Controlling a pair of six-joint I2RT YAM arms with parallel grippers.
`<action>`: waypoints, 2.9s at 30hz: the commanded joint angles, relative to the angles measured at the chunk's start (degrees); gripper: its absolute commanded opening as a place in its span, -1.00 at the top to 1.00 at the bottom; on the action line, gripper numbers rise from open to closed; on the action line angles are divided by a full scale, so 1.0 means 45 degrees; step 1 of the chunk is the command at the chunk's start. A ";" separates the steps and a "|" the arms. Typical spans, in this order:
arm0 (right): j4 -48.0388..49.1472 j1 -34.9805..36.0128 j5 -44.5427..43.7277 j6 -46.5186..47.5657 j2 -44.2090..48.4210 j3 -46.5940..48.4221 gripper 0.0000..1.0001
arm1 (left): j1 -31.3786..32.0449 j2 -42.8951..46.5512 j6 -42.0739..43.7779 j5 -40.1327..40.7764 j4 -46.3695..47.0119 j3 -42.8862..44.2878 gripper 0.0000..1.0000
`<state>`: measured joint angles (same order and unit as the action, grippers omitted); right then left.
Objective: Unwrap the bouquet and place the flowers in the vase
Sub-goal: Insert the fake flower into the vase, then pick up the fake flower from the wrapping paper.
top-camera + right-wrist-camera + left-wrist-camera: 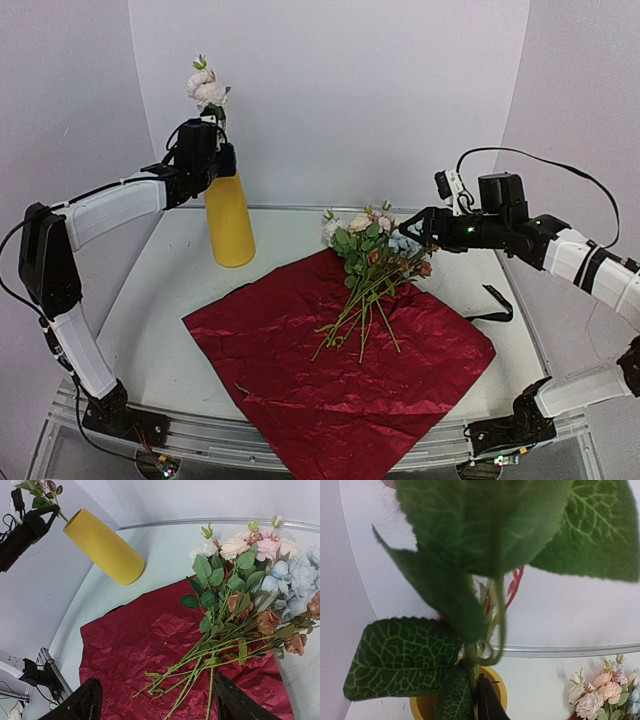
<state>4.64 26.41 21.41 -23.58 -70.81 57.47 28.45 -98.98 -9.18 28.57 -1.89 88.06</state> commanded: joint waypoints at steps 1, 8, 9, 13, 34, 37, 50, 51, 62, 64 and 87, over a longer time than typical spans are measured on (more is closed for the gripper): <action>0.0023 0.0057 0.0008 0.0247 0.0353 0.0025 -0.54 | 0.0000 -0.0075 -0.0468 -0.0003 -0.0728 0.0860 0.77; 0.0023 0.0057 0.0248 0.0241 0.0146 0.0202 -0.54 | -0.0001 -0.0118 -0.0676 0.0422 -0.1791 0.1325 0.25; 0.0023 0.0064 0.0298 0.0241 0.0132 0.0213 -0.54 | 0.0000 -0.0060 -0.0732 0.0424 -0.1906 0.1370 0.18; 0.0023 0.0059 0.0478 0.0205 0.0183 0.0142 -0.54 | 0.0004 0.0413 -0.0976 0.0435 -0.2100 0.1272 0.02; -0.0983 0.0056 -0.0758 -0.1549 0.1976 -0.2180 -0.53 | 0.0015 0.3992 -0.4783 -0.3199 -0.3239 -0.1731 -0.37; -0.1515 0.0056 -0.1301 -0.1918 0.1900 -0.2537 -0.51 | 0.0007 0.4387 -0.5537 -0.4439 -0.3337 -0.2385 -0.45; -0.1637 0.0051 -0.0812 -0.3098 -0.0741 -0.2632 -0.23 | 0.2753 0.4902 -0.8325 -0.6510 -0.3428 -0.5294 -0.50; -0.1635 0.0058 -0.0634 -0.3077 -0.1071 -0.2538 -0.21 | 0.3118 0.4634 -0.8327 -0.6534 -0.3438 -0.5279 -0.50; -0.0803 0.0080 0.0366 -0.3371 -0.2891 -0.2246 -0.04 | 0.5444 0.0261 -0.6484 -0.6550 -0.4322 -0.2498 -0.39; -0.0508 0.0091 0.0429 -0.3607 -0.3016 -0.2141 -0.04 | 0.5727 -0.0611 -0.5867 -0.6535 -0.4702 -0.1754 -0.30; 0.0171 0.1158 -0.0967 -0.2908 -0.5730 -0.0581 0.14 | 0.6036 -0.5797 -0.2559 -0.7354 -0.5771 0.2668 -0.33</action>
<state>5.89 30.17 19.41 -39.97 -93.68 50.75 55.70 -123.08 -23.28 -3.52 -27.62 95.94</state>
